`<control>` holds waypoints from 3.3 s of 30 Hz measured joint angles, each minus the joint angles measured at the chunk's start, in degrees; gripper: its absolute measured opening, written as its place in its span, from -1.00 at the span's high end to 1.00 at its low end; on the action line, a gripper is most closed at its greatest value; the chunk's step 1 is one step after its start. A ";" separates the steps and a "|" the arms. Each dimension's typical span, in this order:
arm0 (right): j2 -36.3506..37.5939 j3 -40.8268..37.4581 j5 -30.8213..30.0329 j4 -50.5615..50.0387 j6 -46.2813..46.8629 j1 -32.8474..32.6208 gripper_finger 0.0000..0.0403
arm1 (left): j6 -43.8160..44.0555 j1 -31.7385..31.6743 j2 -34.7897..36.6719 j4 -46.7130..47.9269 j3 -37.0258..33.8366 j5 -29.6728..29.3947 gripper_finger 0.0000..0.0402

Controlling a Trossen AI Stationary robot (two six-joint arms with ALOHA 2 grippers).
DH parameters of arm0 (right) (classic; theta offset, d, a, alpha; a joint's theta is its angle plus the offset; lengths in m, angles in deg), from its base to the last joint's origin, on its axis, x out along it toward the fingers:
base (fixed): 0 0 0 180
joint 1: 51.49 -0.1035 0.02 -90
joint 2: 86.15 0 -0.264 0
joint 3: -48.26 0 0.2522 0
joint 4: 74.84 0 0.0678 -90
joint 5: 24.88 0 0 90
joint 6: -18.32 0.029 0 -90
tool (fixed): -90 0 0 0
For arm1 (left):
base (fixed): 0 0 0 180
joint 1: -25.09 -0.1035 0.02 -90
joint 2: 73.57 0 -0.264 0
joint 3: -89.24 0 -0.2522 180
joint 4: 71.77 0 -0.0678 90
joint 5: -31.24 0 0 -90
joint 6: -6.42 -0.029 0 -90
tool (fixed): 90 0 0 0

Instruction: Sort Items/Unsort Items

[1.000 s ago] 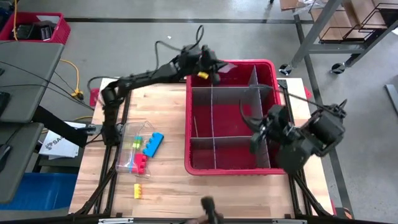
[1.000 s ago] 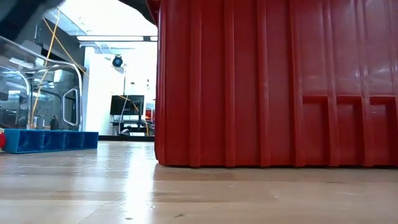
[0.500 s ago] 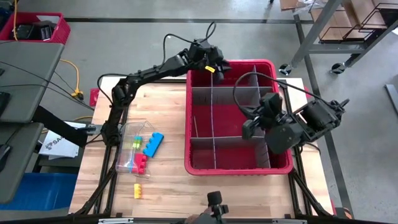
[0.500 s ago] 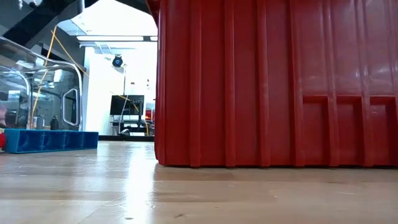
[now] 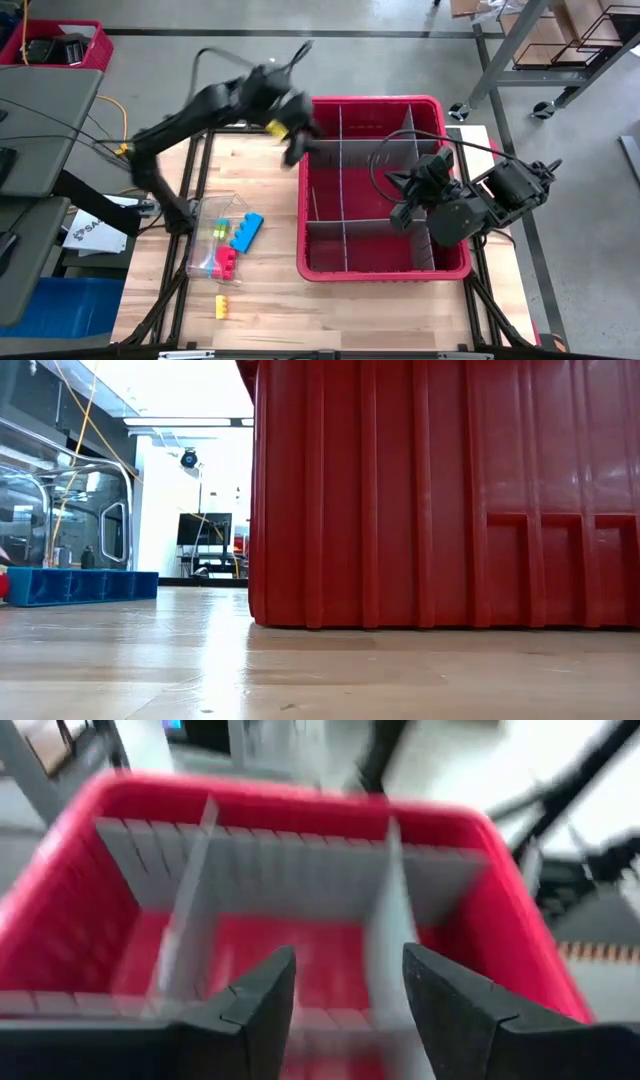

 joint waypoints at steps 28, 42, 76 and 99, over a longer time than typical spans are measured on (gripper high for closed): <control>-11.43 -0.04 19.82 28.26 -4.01 4.57 0.59 | 32.26 31.23 17.33 13.64 -51.80 -32.36 -0.33; -11.63 -0.04 21.37 27.95 -8.28 2.83 0.53 | 52.62 26.08 2.89 8.63 -58.91 -25.73 -0.43; -11.61 -0.02 25.45 22.49 -9.94 2.37 0.53 | 55.92 24.88 3.26 2.84 -66.06 -34.39 0.74; -8.08 0.02 22.34 25.17 -9.99 -2.82 0.53 | 37.57 21.04 15.71 11.97 -32.42 -60.08 0.99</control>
